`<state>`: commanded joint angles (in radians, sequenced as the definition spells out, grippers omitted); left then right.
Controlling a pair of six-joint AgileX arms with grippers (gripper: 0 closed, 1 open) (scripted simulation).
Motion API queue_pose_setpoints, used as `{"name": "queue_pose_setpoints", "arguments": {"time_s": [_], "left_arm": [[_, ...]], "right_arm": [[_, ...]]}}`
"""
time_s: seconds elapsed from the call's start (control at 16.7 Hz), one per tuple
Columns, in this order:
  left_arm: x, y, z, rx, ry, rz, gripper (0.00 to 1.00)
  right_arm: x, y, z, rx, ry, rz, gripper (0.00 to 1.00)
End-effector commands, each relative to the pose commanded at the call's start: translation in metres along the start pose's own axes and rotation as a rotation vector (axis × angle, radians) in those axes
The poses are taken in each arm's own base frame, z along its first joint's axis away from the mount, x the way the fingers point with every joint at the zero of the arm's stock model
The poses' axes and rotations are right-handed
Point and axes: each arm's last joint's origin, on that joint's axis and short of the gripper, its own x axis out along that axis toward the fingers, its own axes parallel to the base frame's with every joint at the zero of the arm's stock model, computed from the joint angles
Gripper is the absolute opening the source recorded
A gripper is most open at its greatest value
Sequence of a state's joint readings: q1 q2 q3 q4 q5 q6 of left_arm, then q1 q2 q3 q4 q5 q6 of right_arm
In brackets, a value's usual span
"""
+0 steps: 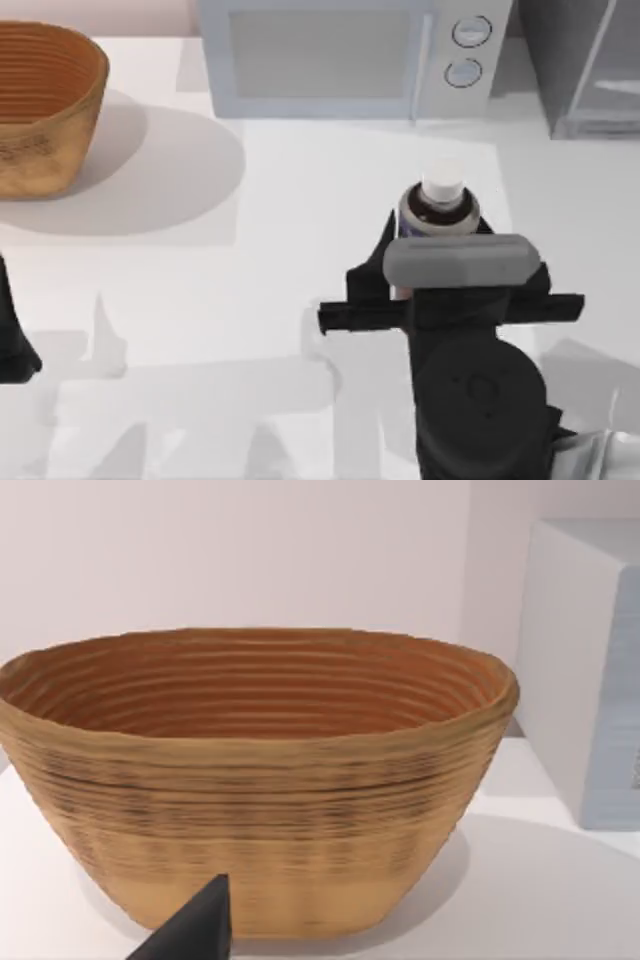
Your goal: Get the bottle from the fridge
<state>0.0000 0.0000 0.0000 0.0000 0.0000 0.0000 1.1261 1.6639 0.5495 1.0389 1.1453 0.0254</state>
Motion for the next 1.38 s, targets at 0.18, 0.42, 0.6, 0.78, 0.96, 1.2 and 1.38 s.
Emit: {"name": "queue_pose_setpoints", "arguments": {"time_s": [0.18, 0.42, 0.6, 0.78, 0.96, 1.2, 1.38], "left_arm": [[0.0, 0.0, 0.0, 0.0, 0.0, 0.0, 1.0], [0.0, 0.0, 0.0, 0.0, 0.0, 0.0, 1.0], [0.0, 0.0, 0.0, 0.0, 0.0, 0.0, 1.0], [0.0, 0.0, 0.0, 0.0, 0.0, 0.0, 1.0], [0.0, 0.0, 0.0, 0.0, 0.0, 0.0, 1.0], [0.0, 0.0, 0.0, 0.0, 0.0, 0.0, 1.0], [0.0, 0.0, 0.0, 0.0, 0.0, 0.0, 1.0]], "right_arm": [[-0.015, 0.026, -0.01, 0.027, -0.017, 0.001, 0.0], [-0.019, 0.032, -0.012, 0.036, -0.021, 0.001, 0.0], [-0.018, 0.031, -0.014, 0.031, -0.019, 0.001, 0.0], [-0.004, 0.032, -0.027, 0.013, -0.013, 0.0, 0.0], [0.019, 0.034, -0.044, 0.021, -0.015, 0.0, 0.0], [0.032, 0.035, -0.052, 0.036, -0.021, 0.001, 0.0], [0.032, 0.035, -0.052, 0.036, -0.021, 0.001, 0.08]]}}
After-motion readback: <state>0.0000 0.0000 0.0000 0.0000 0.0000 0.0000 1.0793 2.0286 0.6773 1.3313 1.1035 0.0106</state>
